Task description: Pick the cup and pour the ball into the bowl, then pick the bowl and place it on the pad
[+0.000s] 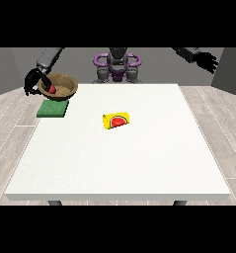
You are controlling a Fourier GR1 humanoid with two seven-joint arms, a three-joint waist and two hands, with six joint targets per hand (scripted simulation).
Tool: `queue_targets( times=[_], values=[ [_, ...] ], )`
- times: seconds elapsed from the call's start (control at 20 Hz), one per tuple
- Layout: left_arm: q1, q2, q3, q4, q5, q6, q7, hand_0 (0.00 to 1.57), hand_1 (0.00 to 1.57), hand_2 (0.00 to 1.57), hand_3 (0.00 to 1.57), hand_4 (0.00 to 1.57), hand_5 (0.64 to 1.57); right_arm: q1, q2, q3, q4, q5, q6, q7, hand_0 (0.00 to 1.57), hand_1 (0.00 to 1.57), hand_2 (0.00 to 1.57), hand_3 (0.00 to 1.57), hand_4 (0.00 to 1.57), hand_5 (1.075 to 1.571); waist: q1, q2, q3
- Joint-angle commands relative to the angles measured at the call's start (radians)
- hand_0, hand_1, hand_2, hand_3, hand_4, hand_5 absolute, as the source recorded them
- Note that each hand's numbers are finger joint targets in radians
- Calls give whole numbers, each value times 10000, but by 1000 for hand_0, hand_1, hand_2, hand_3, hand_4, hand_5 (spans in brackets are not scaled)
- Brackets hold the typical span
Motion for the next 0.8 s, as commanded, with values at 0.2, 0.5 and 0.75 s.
queue_targets(
  times=[0.2,0.5,0.75],
  values=[
    [-237,1558,1343,1337,943,-1394,-843,0,0,0,0,1213,1565,-367,-264,-596,276,-277,-108,-741,1571,1571,1571,0,763,1567,117,904,1],
    [-324,2205,1806,1520,1274,-1839,-1079,0,0,0,0,1186,1557,-361,-1402,-1302,881,-331,-524,-1033,1549,1549,1571,1036,0,1560,151,1705,3],
    [-514,2525,1808,911,1614,-1938,-296,0,0,0,0,1174,1549,-609,-1211,-1496,1895,-684,239,-1457,420,420,562,917,0,1518,369,1652,13]
  ],
)
